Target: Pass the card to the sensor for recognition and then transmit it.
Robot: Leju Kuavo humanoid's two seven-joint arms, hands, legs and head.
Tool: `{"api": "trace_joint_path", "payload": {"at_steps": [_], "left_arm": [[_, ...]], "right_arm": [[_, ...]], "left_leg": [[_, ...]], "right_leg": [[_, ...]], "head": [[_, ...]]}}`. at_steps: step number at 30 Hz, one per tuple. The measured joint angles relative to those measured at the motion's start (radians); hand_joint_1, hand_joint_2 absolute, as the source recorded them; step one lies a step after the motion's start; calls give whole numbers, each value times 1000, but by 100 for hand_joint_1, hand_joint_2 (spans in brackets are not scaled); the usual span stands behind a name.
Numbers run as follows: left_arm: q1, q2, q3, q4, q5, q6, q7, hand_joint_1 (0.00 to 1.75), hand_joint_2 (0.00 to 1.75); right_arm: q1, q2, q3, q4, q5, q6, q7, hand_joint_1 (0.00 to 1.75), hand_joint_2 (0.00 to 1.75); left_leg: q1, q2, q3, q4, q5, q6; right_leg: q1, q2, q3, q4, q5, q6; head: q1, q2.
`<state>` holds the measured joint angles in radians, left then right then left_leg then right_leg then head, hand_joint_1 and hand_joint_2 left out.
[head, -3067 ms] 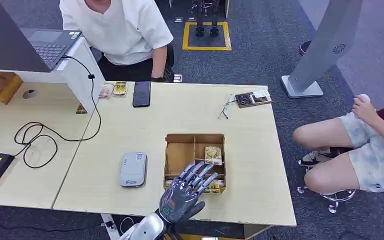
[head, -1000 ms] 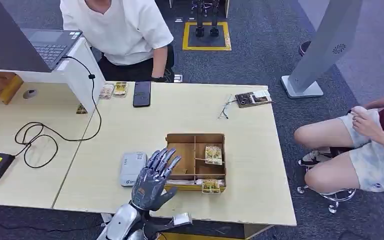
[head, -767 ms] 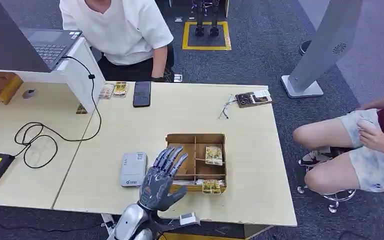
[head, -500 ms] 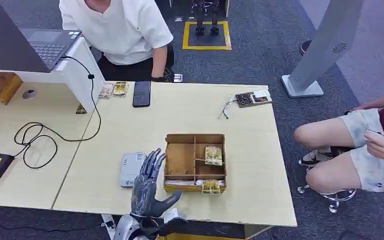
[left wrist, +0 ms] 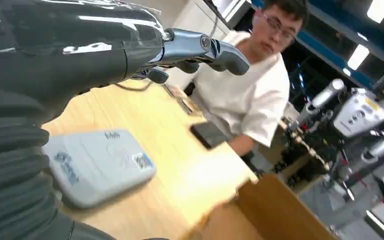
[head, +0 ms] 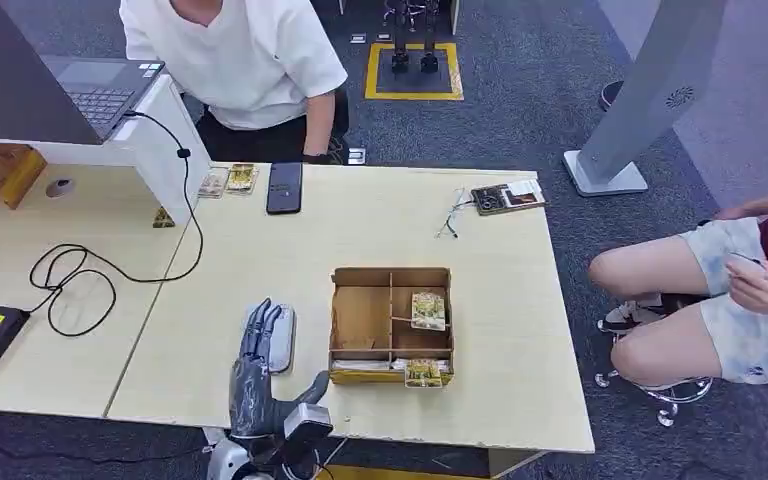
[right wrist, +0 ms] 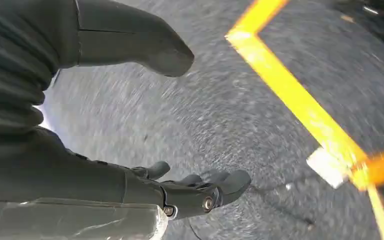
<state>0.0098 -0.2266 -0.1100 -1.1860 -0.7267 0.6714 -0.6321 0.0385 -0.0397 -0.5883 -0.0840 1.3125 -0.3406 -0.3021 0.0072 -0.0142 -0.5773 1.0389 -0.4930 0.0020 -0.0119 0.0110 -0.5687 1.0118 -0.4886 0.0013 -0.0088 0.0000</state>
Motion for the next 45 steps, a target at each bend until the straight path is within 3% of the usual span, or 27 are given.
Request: {"api": "trace_joint_path", "payload": {"at_steps": [4,8,13,14,21,22,27,33,37,41,45], "left_arm": [[-19,-8,55,2,4,0,-8,0,175],[-35,-11,74,6,8,0,1,0,175],[-55,-9,82,11,10,0,16,0,175],[-56,-9,83,11,11,0,18,0,175],[-43,-6,87,11,10,0,11,0,175],[-39,-6,87,11,5,0,15,0,175],[-11,-6,40,6,-30,0,38,0,175],[10,-14,-60,-14,-79,0,46,0,175],[9,-15,-78,-23,-110,0,42,0,175],[8,-16,-78,-34,-186,0,26,0,175],[8,-14,-85,-48,-250,0,11,0,175]], "right_arm": [[-33,45,-129,-37,-219,6,31,0,175],[-47,81,-230,-69,-275,5,32,0,175],[-53,106,-299,-102,-315,5,32,0,175],[-55,107,-312,-108,-329,7,34,0,0],[-50,127,-388,-140,-358,5,48,0,0],[-45,127,-390,-145,-346,5,48,0,175],[-9,119,-372,-158,-199,7,84,0,175],[8,110,-290,-137,-69,26,216,0,175],[7,111,-284,-125,-129,26,282,0,175],[7,132,-330,-130,-222,30,335,0,175],[8,151,-371,-149,-216,69,365,0,175]], "left_leg": [[0,0,0,0,1,0],[0,-1,0,0,1,0],[0,-1,0,0,1,0],[0,-1,0,0,1,0],[0,-1,0,0,1,0],[0,-1,0,0,1,0],[0,-1,0,0,1,0],[0,0,0,0,0,1],[0,-1,0,0,1,1],[0,0,0,0,1,0],[0,0,0,0,1,0]], "right_leg": [[0,0,0,0,0,0],[0,0,0,0,0,-1],[0,0,0,0,0,-1],[0,0,0,0,0,-1],[0,0,0,0,0,0],[0,0,0,0,0,0],[0,0,0,0,0,0],[0,0,0,0,0,0],[0,0,0,0,0,0],[0,0,0,0,0,-1],[0,0,0,0,0,-1]], "head": [[0,0],[0,0],[0,0],[0,0],[0,0],[0,0],[0,0],[0,0],[0,0],[0,0],[0,0]]}}
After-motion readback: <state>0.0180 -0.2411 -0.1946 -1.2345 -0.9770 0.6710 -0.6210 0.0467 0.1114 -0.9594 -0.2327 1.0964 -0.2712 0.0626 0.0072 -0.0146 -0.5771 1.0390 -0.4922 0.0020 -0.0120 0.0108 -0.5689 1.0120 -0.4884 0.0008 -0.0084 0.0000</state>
